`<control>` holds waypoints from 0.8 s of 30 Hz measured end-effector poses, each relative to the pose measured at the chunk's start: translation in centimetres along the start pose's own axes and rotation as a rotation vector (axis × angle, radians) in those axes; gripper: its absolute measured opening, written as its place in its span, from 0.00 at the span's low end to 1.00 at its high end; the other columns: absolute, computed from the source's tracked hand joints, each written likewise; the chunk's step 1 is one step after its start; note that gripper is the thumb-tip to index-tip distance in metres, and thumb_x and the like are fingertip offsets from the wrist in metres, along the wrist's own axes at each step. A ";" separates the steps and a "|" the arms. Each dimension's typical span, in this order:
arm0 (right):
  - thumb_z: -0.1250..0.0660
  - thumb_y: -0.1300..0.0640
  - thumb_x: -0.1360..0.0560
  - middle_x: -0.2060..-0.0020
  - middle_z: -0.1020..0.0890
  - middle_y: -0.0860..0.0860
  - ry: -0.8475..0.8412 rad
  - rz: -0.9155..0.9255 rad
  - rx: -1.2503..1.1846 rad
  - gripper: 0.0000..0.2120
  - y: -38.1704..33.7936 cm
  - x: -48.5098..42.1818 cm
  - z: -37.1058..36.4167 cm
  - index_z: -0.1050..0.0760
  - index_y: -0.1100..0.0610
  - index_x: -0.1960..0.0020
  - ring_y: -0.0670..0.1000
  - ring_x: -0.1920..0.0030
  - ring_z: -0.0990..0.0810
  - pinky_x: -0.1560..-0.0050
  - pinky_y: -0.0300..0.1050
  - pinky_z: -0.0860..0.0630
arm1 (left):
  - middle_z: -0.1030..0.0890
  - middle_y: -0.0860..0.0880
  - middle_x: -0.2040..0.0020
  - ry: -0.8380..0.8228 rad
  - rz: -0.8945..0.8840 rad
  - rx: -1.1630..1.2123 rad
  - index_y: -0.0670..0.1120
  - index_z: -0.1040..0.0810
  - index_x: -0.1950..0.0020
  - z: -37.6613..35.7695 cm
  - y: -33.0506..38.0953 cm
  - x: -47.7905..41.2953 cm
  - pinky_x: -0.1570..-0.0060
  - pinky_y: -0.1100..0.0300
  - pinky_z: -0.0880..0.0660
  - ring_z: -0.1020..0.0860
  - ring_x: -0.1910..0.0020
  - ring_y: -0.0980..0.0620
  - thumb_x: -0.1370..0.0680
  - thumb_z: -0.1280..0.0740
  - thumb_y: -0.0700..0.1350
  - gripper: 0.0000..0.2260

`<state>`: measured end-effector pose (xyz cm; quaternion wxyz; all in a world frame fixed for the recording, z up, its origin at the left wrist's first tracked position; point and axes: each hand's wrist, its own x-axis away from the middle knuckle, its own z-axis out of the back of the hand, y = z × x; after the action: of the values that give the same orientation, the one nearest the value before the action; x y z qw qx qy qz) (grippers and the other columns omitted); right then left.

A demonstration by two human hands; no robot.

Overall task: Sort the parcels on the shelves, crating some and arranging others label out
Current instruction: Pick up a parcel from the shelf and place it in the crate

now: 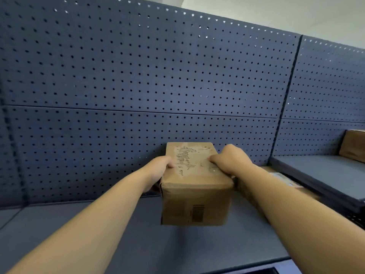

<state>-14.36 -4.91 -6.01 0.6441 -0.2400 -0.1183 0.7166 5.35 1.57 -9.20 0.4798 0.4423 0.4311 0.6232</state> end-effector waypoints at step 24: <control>0.34 0.50 0.26 0.72 0.31 0.50 -0.206 0.060 -0.167 0.17 -14.6 6.0 -16.7 0.38 0.54 0.68 0.50 0.74 0.34 0.74 0.41 0.41 | 0.17 0.40 0.44 0.179 0.254 -0.028 0.43 0.21 0.41 18.3 -11.3 4.7 0.58 0.54 0.25 0.20 0.54 0.42 0.23 0.34 0.53 0.17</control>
<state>6.23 0.70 -14.49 0.5844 -0.2215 -0.2359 0.7442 24.79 10.17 -15.02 0.3628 0.4294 0.4039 0.7217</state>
